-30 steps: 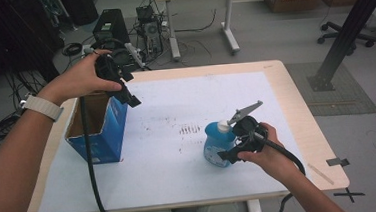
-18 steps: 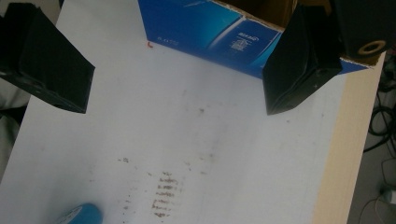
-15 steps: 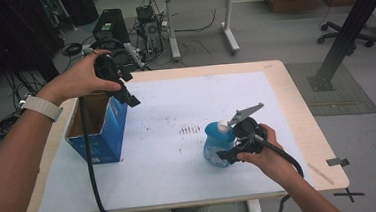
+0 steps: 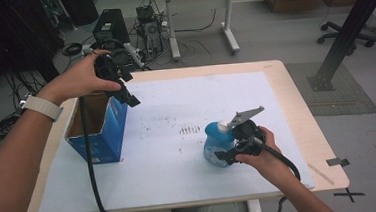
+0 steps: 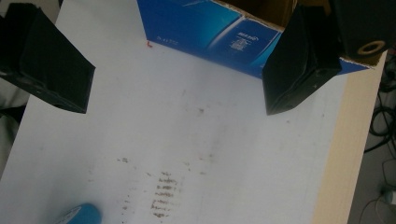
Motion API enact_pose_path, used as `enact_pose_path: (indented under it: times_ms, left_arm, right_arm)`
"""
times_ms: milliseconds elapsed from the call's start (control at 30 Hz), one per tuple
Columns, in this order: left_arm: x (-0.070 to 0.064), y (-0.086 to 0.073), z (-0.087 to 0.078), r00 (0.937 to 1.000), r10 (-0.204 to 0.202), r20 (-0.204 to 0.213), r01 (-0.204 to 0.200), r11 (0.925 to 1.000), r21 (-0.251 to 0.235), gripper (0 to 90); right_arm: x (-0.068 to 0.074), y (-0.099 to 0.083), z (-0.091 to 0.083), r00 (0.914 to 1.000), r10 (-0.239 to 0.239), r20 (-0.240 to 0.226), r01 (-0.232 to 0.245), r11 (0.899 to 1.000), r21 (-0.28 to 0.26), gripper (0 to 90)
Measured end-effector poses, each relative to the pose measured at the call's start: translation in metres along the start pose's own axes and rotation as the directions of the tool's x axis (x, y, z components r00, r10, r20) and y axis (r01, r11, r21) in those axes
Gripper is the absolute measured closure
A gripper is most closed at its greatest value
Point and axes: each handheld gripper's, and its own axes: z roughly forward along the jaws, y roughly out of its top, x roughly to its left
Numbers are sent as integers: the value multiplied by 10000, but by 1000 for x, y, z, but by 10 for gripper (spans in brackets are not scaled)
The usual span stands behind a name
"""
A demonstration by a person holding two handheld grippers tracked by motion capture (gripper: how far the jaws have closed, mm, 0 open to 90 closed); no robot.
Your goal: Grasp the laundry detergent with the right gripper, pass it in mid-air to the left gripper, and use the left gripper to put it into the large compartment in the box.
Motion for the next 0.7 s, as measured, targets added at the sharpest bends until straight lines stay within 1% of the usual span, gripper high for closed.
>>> enact_pose_path:
  times_ms: [233,433,700]
  left_arm:
    - [0,0,1,10000,-7,5,7,10000,20,97]
    - [1,0,2,10000,-20,10,20,10000,8,97]
    - [1,-1,3,10000,-50,18,50,10000,4,98]
  right_arm:
    - [-1,-4,4,10000,-9,-6,9,9993,-375,93]
    - [-1,-5,5,10000,-3,-3,3,9980,-626,127]
    - [-2,-6,8,10000,4,8,-3,9973,-729,166]
